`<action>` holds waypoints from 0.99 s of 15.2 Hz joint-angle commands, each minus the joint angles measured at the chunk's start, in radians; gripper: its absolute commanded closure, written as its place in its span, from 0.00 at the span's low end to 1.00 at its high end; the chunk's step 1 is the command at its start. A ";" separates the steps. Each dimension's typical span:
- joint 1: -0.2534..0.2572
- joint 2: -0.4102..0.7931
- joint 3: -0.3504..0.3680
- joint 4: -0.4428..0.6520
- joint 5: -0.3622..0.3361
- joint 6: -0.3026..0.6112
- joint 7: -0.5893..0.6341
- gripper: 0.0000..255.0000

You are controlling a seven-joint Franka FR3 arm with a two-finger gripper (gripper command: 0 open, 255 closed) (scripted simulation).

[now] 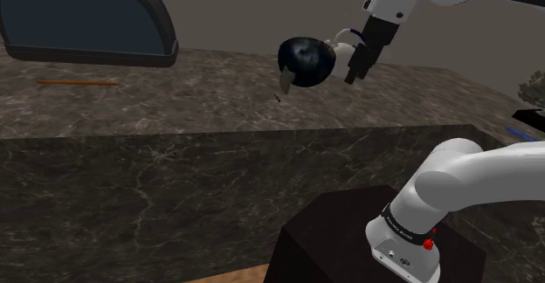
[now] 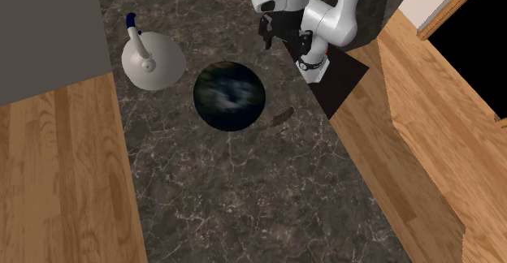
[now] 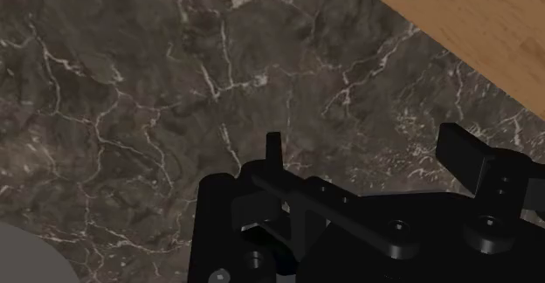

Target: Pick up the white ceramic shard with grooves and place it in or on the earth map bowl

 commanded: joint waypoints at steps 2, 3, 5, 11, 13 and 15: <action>-0.001 0.023 0.023 0.010 0.018 0.015 0.042 0.00; -0.004 0.047 0.046 0.022 0.034 0.031 0.084 0.00; -0.009 0.099 0.090 0.052 0.063 0.061 0.166 0.00; -0.037 0.281 0.211 0.177 0.115 0.145 0.409 0.00; -0.049 0.349 0.247 0.231 0.119 0.169 0.490 0.00; -0.061 0.420 0.281 0.290 0.116 0.189 0.571 0.00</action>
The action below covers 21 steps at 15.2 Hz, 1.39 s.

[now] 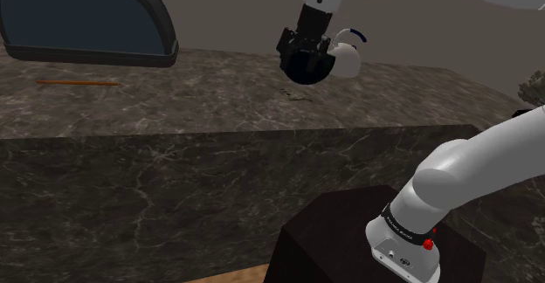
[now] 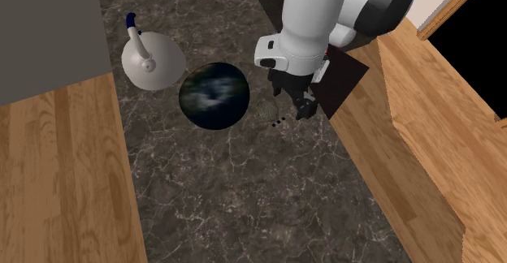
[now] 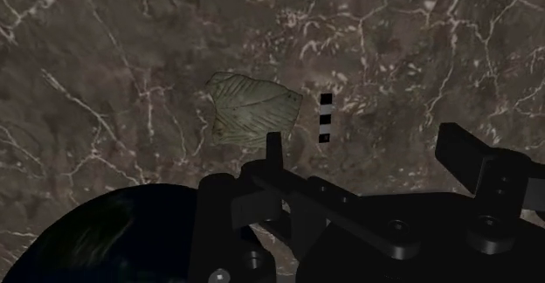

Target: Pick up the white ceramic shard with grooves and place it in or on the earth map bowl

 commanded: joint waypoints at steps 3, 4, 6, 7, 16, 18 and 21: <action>-0.003 0.034 0.023 -0.012 0.003 0.051 0.045 0.00; -0.003 0.035 0.024 -0.024 0.003 0.064 0.044 0.00; -0.002 0.038 0.028 -0.048 0.005 0.091 0.044 0.00; -0.001 0.040 0.030 -0.059 0.006 0.105 0.044 0.00; -0.001 0.041 0.031 -0.066 0.006 0.113 0.044 0.00; -0.001 0.041 0.031 -0.066 0.006 0.113 0.044 1.00; -0.001 0.041 0.031 -0.066 0.006 0.113 0.044 1.00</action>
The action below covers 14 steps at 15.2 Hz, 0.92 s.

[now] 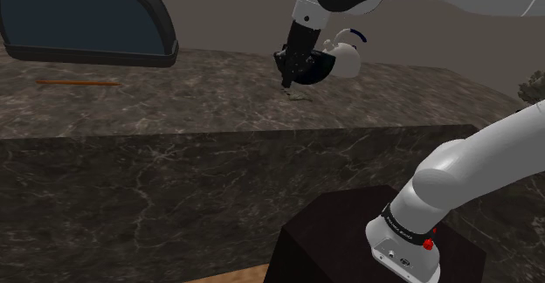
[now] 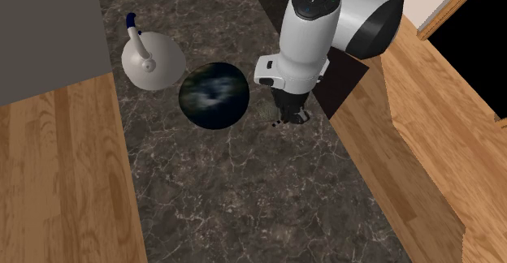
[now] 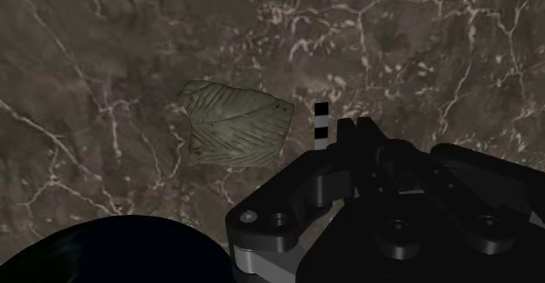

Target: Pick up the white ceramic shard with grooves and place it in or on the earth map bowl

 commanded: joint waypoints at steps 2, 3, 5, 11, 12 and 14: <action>0.000 0.000 0.000 0.000 0.000 0.000 0.000 1.00; 0.000 0.000 0.000 0.000 0.000 0.000 0.000 1.00; 0.000 0.000 0.000 0.000 0.000 0.000 0.000 1.00; 0.137 0.110 -0.182 0.091 -0.188 -0.171 -1.067 0.00; 0.144 0.119 -0.189 0.098 -0.202 -0.176 -1.126 0.00; 0.142 0.117 -0.187 0.070 -0.201 -0.149 -1.127 0.00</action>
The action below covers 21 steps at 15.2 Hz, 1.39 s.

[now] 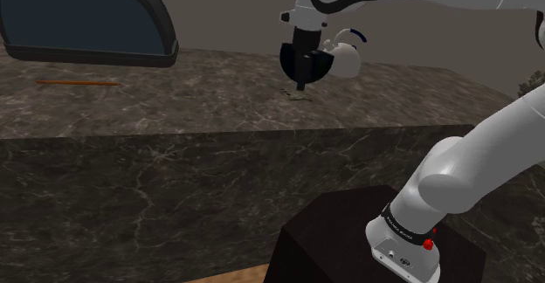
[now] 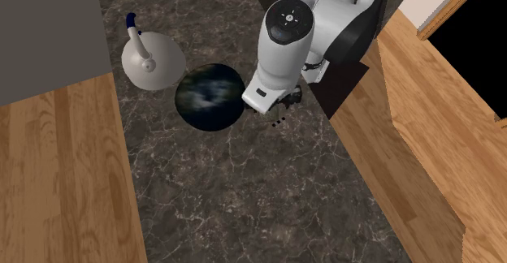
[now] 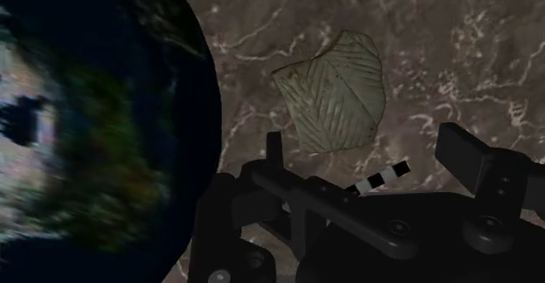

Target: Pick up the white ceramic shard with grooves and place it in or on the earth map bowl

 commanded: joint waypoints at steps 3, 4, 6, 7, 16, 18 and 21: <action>-0.005 0.011 -0.011 -0.056 -0.011 0.045 -0.047 0.00; -0.006 0.011 -0.011 -0.069 -0.011 0.059 -0.047 0.00; -0.007 0.012 -0.009 -0.089 -0.011 0.080 -0.047 0.00; -0.008 0.012 -0.009 -0.089 -0.011 0.080 -0.047 0.00; -0.008 0.013 -0.008 -0.089 -0.010 0.080 -0.047 1.00; -0.008 0.013 -0.008 -0.088 -0.011 0.080 -0.047 1.00; -0.008 0.012 -0.008 -0.089 -0.010 0.080 -0.047 1.00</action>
